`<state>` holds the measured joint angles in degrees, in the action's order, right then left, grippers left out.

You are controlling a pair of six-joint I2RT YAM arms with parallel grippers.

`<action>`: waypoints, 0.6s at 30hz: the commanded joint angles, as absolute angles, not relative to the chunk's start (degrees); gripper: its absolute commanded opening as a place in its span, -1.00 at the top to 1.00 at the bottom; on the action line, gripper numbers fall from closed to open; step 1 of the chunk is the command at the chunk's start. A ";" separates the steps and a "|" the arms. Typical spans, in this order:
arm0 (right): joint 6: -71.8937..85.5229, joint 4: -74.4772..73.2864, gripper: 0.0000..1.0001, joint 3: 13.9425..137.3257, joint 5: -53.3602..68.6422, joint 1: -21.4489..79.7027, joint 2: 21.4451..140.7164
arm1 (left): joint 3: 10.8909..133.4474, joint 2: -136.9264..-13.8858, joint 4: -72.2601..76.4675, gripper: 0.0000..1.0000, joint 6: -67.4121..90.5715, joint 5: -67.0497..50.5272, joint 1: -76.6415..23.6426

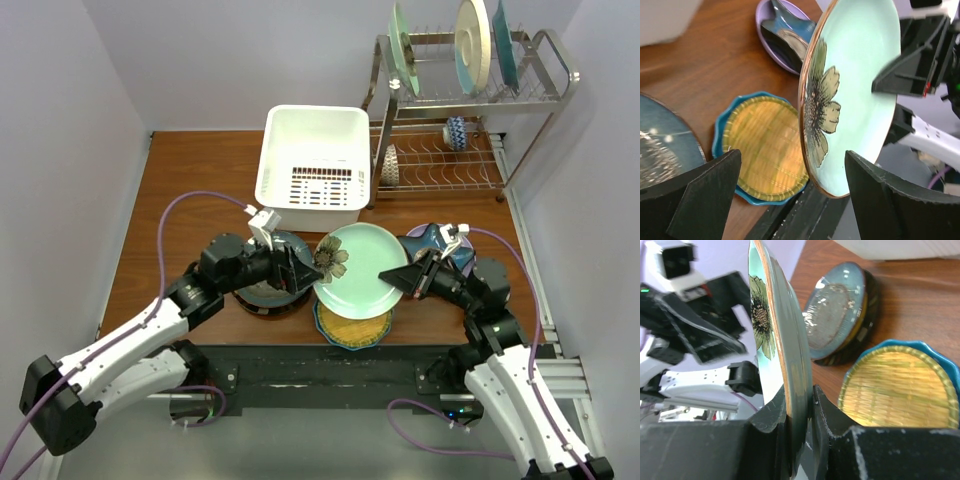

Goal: Place the plates into the plastic bin on the countertop
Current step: Place the plate in the plastic bin.

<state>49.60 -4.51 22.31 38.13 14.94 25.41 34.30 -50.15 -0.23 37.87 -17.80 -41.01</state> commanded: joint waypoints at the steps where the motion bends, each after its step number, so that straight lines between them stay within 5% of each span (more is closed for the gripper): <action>1: 53.96 10.89 1.00 23.12 43.85 15.03 25.40 | 32.26 -51.24 13.08 -0.75 38.49 -27.94 -41.22; 9: 54.23 12.48 1.00 22.85 46.58 14.94 27.42 | 31.02 -51.94 18.89 -0.64 39.72 -31.73 -41.13; 12: 53.97 12.39 1.00 22.85 46.93 14.94 27.69 | 30.67 -52.99 20.30 -0.44 40.17 -32.78 -41.22; 16: 53.53 11.95 1.00 23.11 47.02 14.85 27.86 | 30.41 -53.88 21.45 0.91 40.52 -33.22 -41.13; 18: 53.09 11.43 1.00 23.12 47.20 14.94 27.77 | 30.59 -54.40 21.10 1.00 40.26 -33.05 -41.22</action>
